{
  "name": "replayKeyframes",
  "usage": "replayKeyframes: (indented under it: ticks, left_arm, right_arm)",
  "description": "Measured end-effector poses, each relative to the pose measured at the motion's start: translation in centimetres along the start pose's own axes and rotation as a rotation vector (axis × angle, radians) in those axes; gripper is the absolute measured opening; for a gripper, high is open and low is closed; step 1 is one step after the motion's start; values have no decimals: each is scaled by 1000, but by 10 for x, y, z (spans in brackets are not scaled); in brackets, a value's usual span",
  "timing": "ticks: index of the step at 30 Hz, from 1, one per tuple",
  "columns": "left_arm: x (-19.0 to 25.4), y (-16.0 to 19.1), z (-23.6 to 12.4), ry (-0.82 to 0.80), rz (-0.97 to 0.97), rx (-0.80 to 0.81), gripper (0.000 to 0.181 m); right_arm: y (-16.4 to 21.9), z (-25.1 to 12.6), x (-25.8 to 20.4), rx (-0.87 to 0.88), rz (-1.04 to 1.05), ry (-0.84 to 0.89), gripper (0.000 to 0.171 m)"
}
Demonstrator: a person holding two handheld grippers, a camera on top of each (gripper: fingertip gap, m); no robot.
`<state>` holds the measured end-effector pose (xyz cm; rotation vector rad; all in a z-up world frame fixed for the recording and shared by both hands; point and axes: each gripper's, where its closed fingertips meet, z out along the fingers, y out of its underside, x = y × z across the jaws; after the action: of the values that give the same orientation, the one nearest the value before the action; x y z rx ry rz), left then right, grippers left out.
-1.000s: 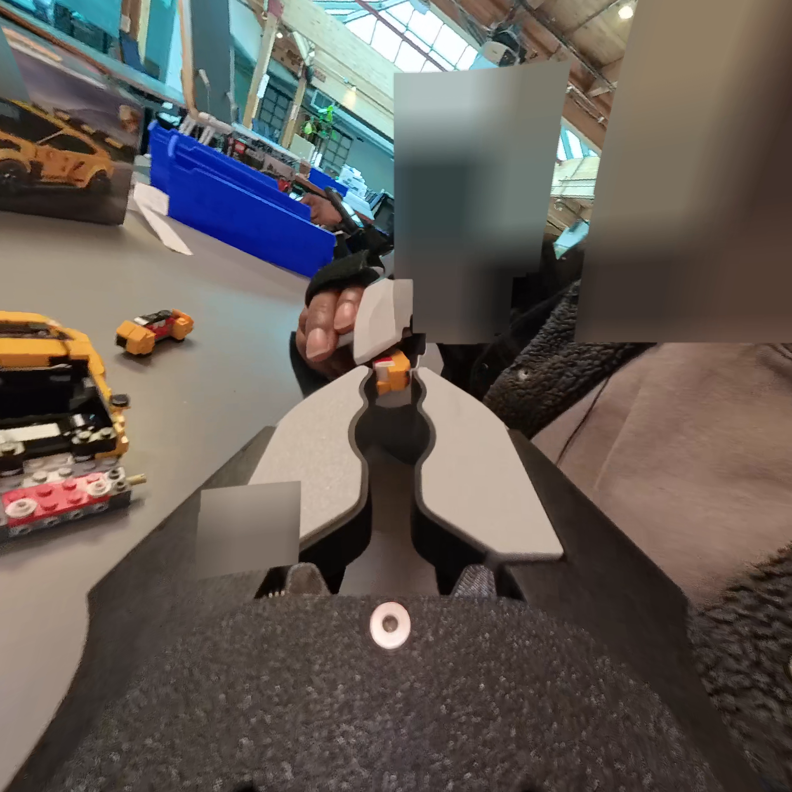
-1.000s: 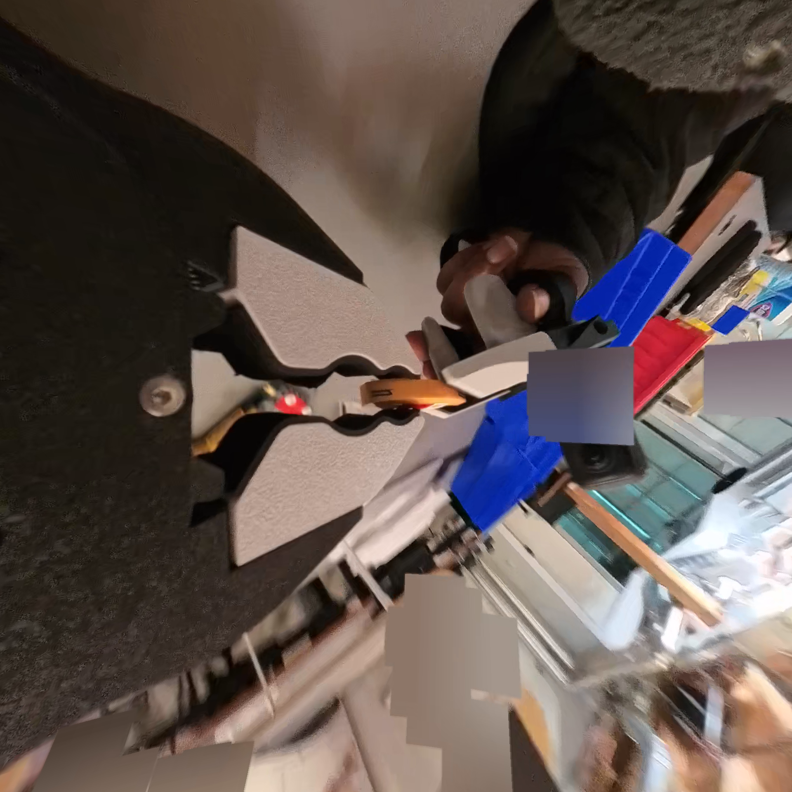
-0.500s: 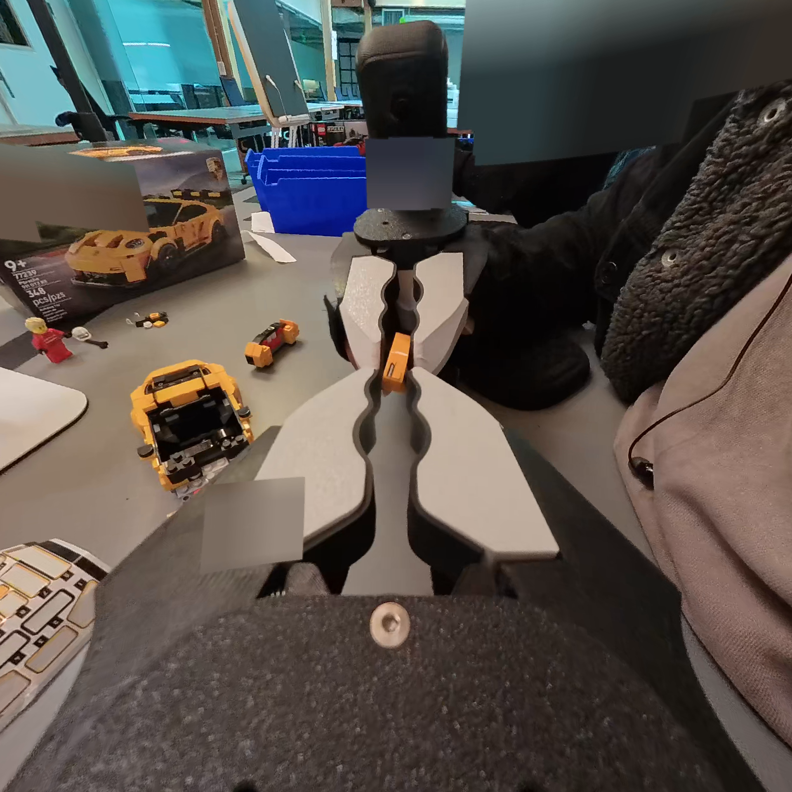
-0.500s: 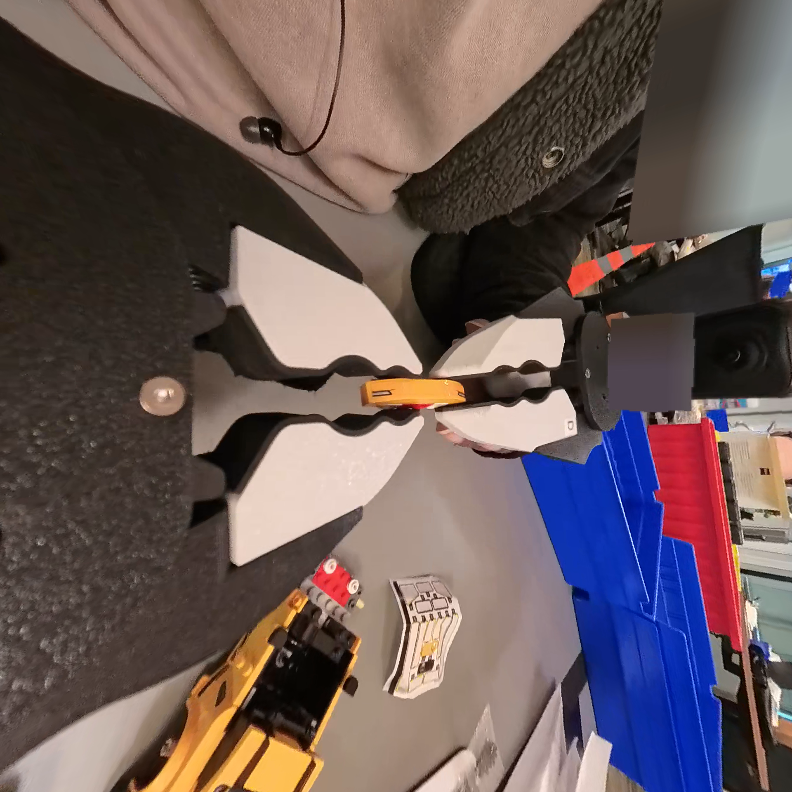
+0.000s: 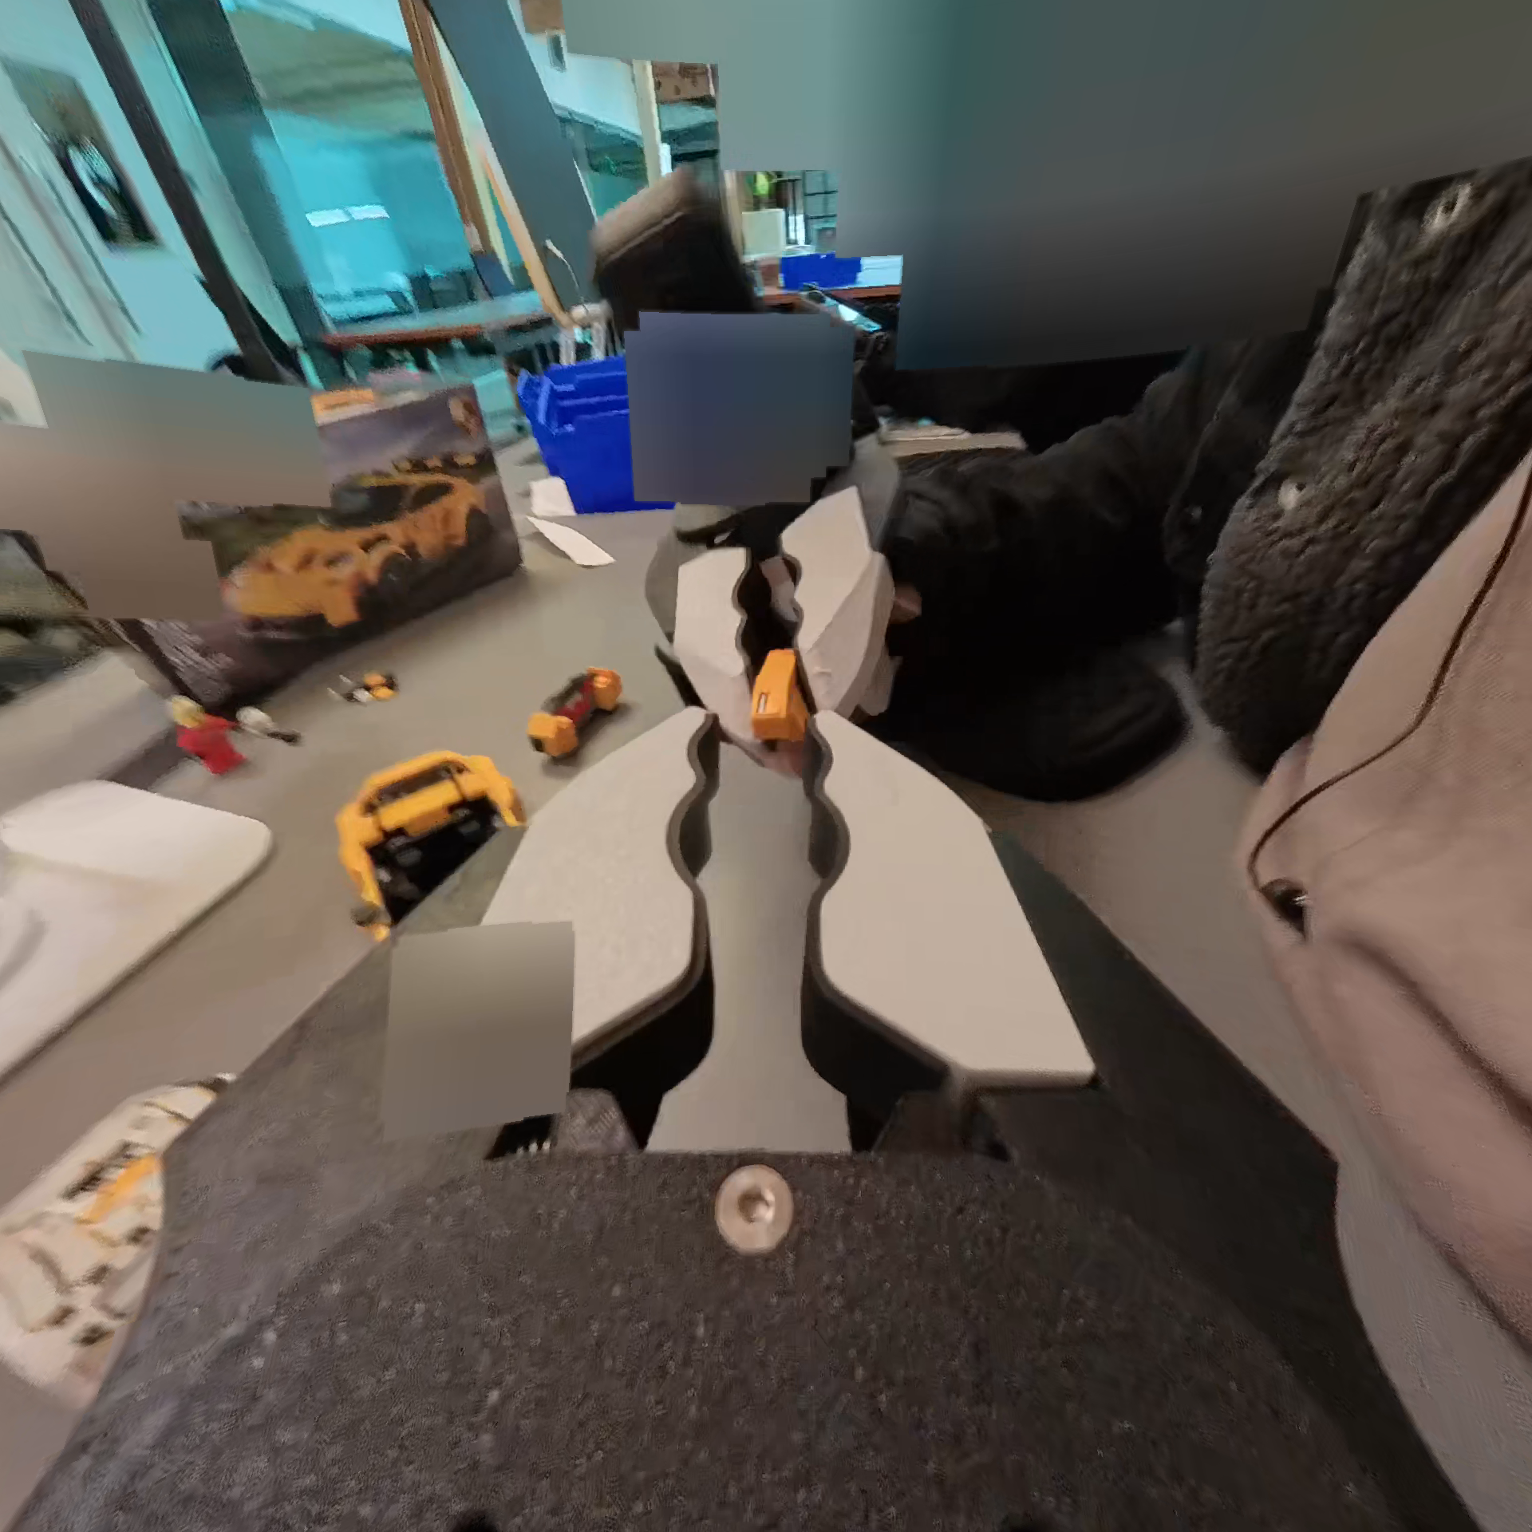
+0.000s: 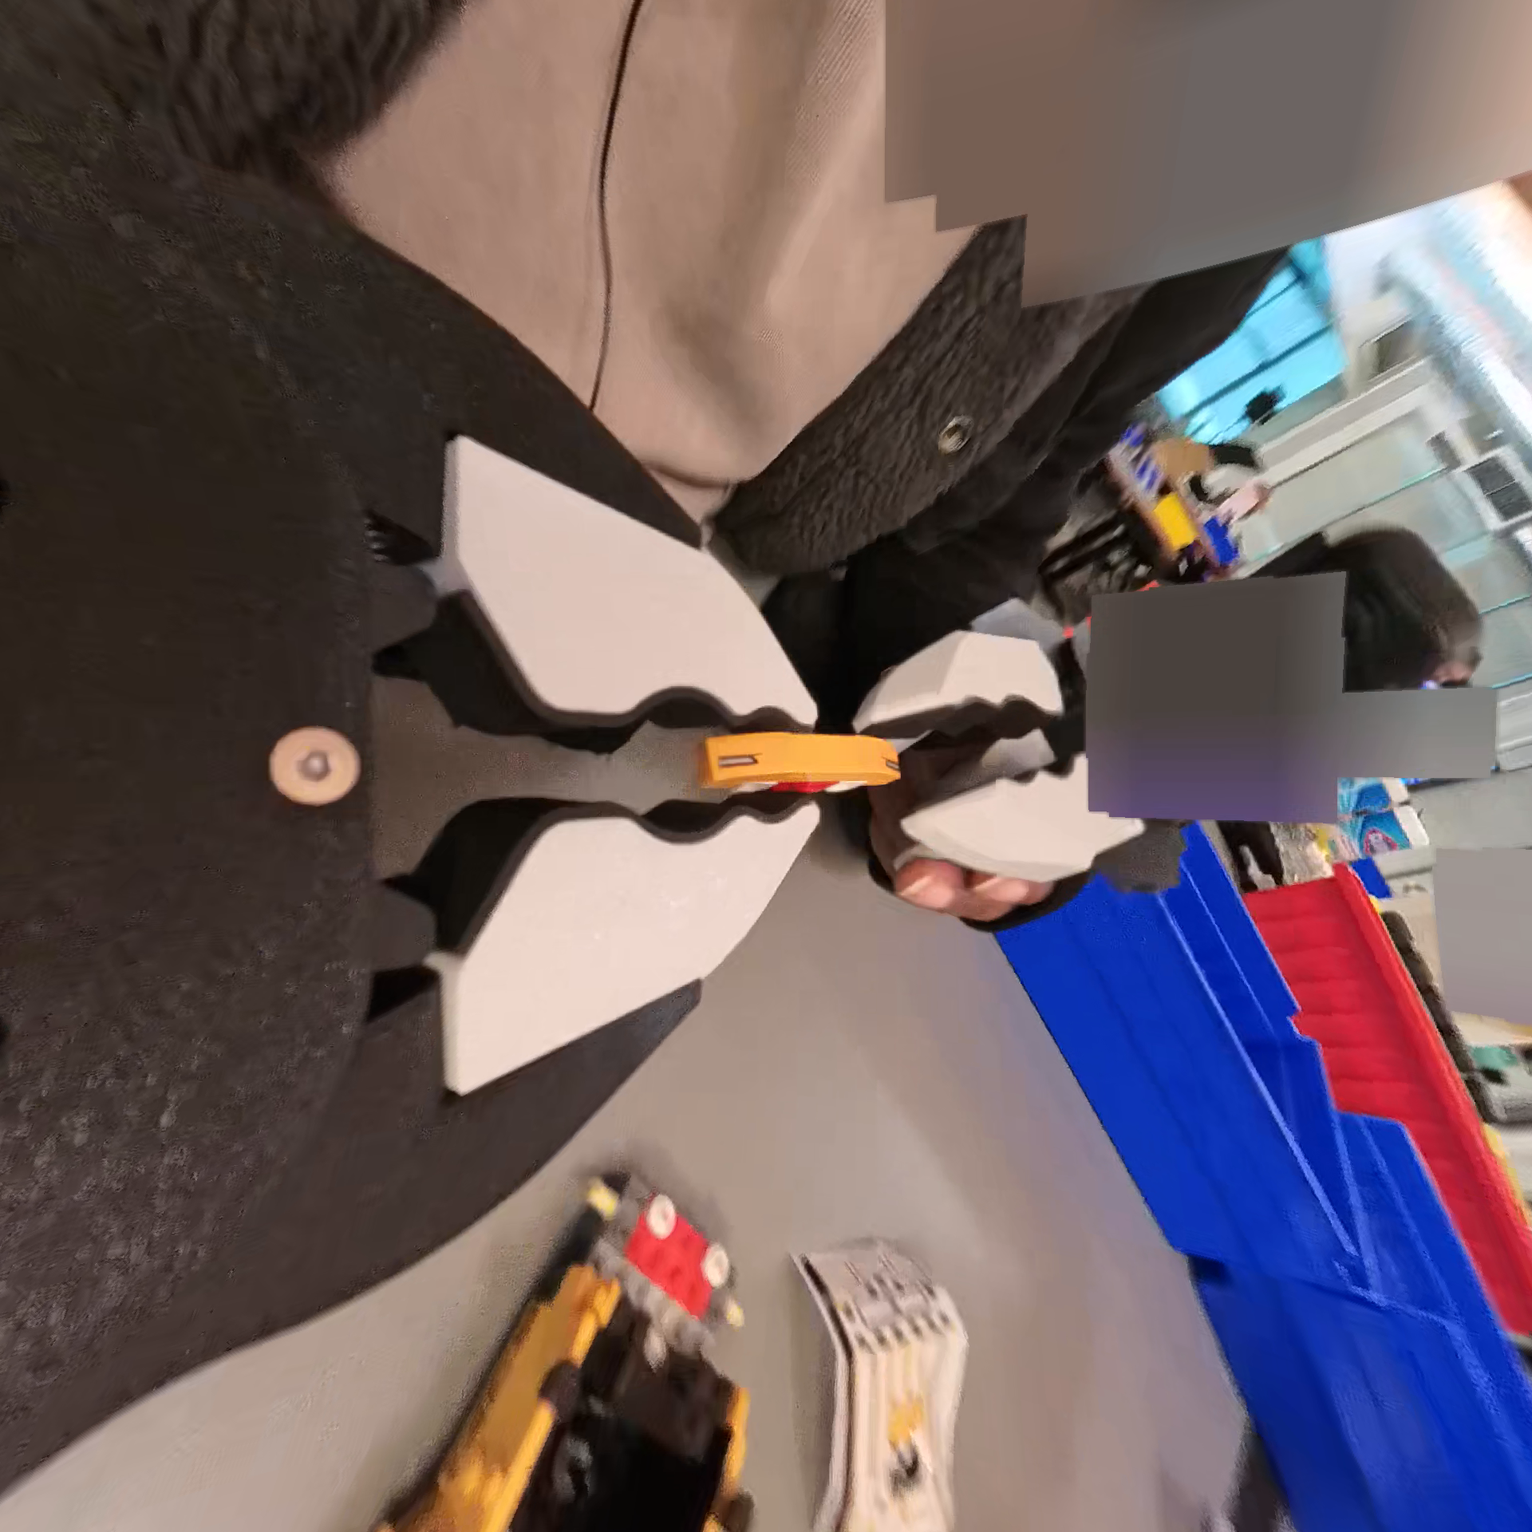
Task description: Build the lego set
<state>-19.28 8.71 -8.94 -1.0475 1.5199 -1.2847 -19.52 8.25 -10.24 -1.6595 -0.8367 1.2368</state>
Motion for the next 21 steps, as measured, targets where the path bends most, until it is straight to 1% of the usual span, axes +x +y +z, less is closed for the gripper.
replayKeyframes:
  ticks: [3,7,10,12,14,17,21]
  left_arm:
    - [4,-4,0,-48,164,1,21]
    - [6,-2,1,-81,300,-29,21]
    - [5,3,3,-115,403,-72,19]
    - [4,4,2,-148,474,-88,13]
    - [0,6,1,-201,582,-122,7]
    - [-3,8,2,-269,760,-174,7]
    - [-5,11,1,-298,850,-212,7]
  right_arm:
    - [-5,-1,-4,35,212,-109,12]
    - [-3,1,-8,36,388,-203,12]
    - [-1,1,-8,32,451,-234,12]
    - [-1,1,-9,29,476,-248,12]
    - [1,2,-8,24,500,-246,12]
    - [2,2,-6,28,545,-254,12]
    - [2,3,-3,31,574,-243,12]
